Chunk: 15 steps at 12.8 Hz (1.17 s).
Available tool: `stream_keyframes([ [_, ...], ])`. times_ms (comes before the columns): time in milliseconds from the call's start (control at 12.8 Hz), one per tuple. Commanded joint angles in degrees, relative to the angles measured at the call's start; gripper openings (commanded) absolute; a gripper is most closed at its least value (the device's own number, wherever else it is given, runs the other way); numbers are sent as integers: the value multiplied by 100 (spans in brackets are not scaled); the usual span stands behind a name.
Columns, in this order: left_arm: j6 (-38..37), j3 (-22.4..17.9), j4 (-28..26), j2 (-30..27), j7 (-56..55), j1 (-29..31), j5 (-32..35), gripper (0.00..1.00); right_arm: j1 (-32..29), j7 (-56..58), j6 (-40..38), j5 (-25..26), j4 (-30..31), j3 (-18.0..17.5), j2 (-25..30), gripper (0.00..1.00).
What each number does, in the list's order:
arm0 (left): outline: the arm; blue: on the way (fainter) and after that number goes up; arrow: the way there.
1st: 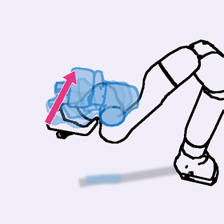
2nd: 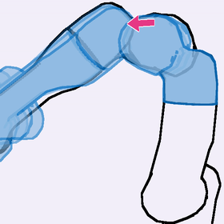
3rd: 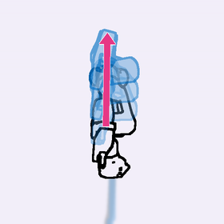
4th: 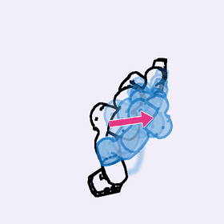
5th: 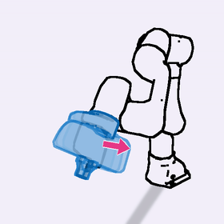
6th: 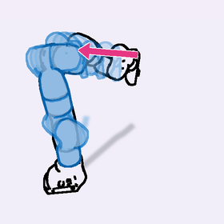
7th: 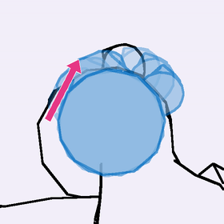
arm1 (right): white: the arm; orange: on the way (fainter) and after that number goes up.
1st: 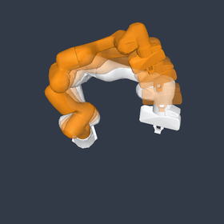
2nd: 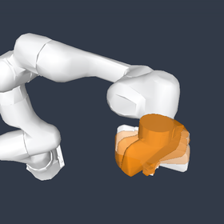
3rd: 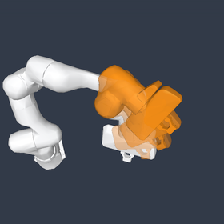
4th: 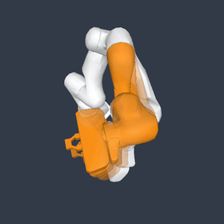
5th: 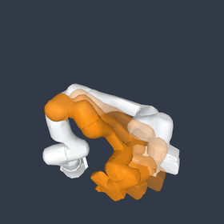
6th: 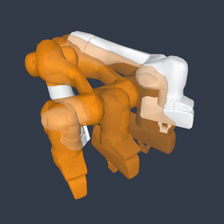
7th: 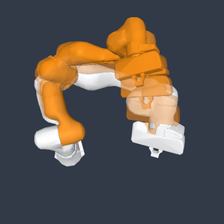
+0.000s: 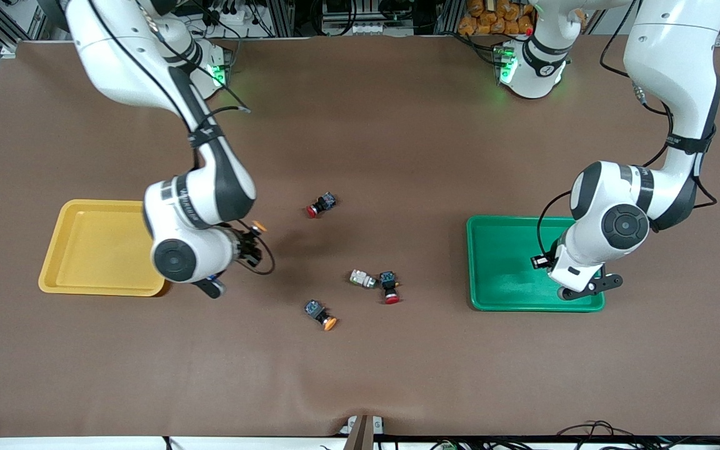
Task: Place green and yellow buttons in trays
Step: 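Carry the orange button into the yellow tray and open the right gripper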
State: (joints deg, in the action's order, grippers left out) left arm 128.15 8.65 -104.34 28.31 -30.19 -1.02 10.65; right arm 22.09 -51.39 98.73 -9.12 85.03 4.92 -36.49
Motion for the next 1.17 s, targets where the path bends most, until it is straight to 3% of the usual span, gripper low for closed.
stream_keyframes([
  [0,420,49,28,183,126,119,174,0,-221,567,811,445,1276,-62,466,0],
  [78,508,49,63,254,214,119,183,0,-327,908,849,455,1393,-62,528,0],
  [156,614,49,63,307,224,111,183,24,-511,1364,832,455,1490,-62,598,0],
  [312,641,49,46,307,276,137,174,100,-941,2497,779,455,1657,-53,721,0],
  [468,606,76,19,246,268,190,174,100,-1293,3919,604,455,1649,200,722,0],
  [623,588,180,54,193,111,50,95,100,-1452,5554,673,464,1631,735,600,0],
  [779,588,557,124,210,-563,-47,86,100,-1497,7152,971,473,1491,1351,327,0],
  [935,580,787,544,437,-1469,-493,86,100,-1593,7888,963,429,1482,1406,318,2],
  [1013,588,788,825,604,-1794,-835,77,100,-1672,8125,963,429,1473,1406,318,18],
  [1091,580,788,1158,832,-2233,-1074,69,100,-1725,8188,963,411,1447,1406,300,57],
])
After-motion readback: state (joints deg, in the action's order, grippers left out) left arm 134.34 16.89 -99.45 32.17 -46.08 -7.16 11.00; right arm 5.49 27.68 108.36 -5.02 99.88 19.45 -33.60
